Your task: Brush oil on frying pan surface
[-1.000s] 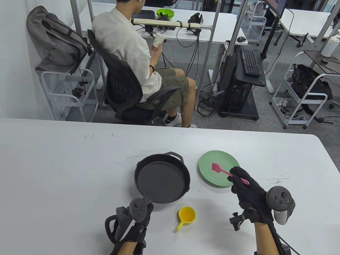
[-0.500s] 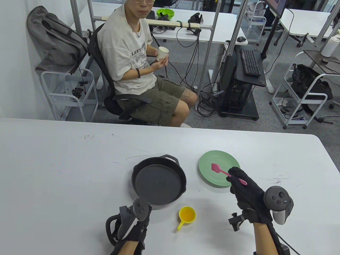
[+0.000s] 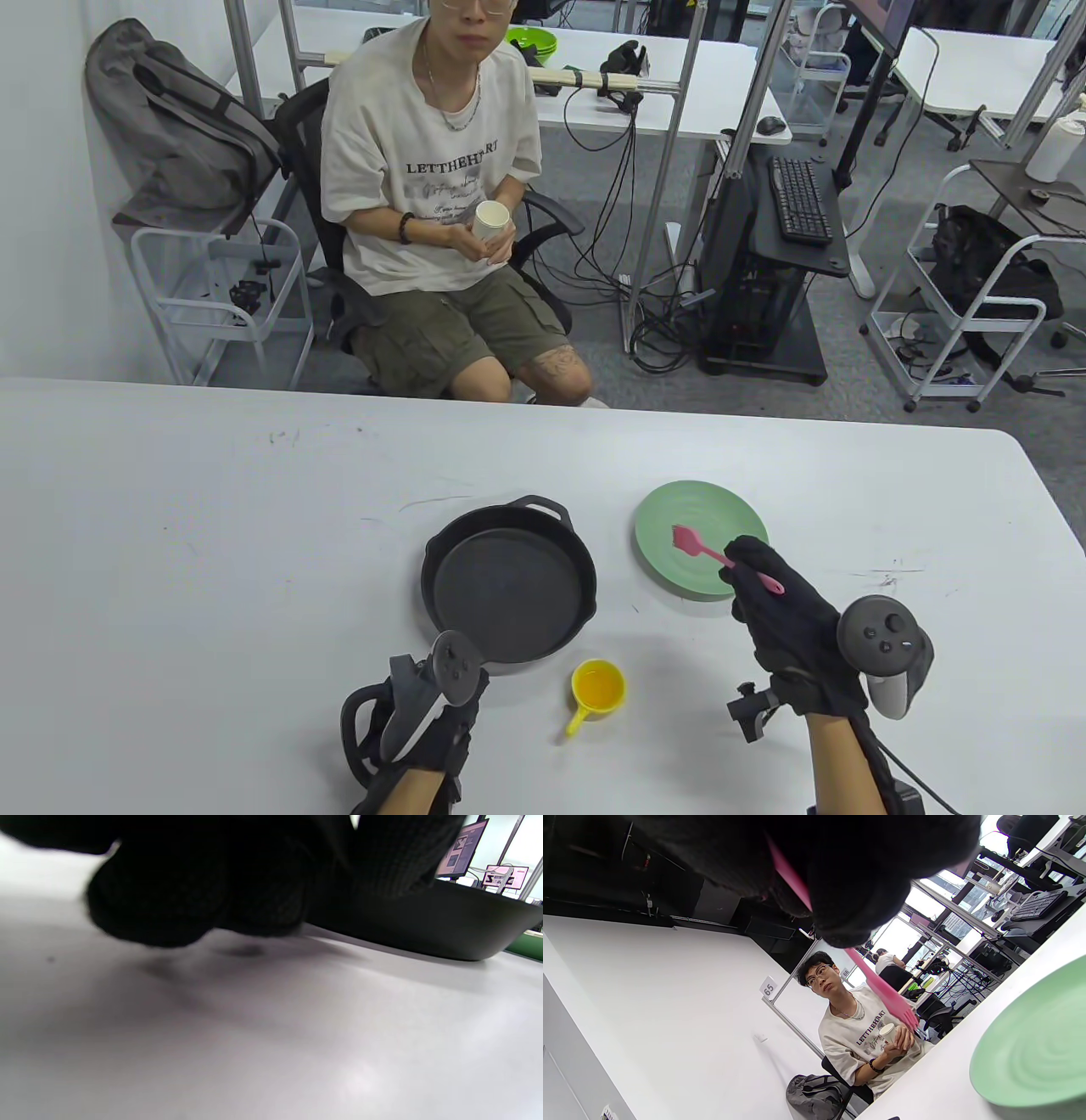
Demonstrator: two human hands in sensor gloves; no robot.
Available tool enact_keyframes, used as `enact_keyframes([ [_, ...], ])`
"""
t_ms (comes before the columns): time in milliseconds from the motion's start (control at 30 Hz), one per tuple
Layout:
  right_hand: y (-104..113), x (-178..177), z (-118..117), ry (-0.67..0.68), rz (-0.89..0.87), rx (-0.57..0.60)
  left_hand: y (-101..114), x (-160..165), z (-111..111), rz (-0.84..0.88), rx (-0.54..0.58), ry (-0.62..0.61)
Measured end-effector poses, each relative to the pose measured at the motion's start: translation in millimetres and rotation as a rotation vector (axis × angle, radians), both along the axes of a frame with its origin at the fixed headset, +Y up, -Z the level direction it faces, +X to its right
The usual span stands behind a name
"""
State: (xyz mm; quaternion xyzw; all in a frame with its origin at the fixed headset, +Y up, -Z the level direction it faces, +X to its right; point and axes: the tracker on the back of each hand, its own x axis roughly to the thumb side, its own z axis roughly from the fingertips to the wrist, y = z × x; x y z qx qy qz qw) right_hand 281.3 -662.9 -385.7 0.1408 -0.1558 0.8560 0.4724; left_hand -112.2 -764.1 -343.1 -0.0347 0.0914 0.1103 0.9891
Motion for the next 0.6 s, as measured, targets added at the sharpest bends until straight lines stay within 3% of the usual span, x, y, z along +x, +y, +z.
enact_keyframes([
  [300, -1.7, -2.1, 0.6, 0.005, 0.015, -0.002, 2.7, -2.3, 0.5, -0.008, -0.057, -0.013],
  [600, 0.9, -2.4, 6.5, 0.003, 0.034, 0.025, 16.1, -16.4, 7.2, 0.126, 0.022, -0.006],
])
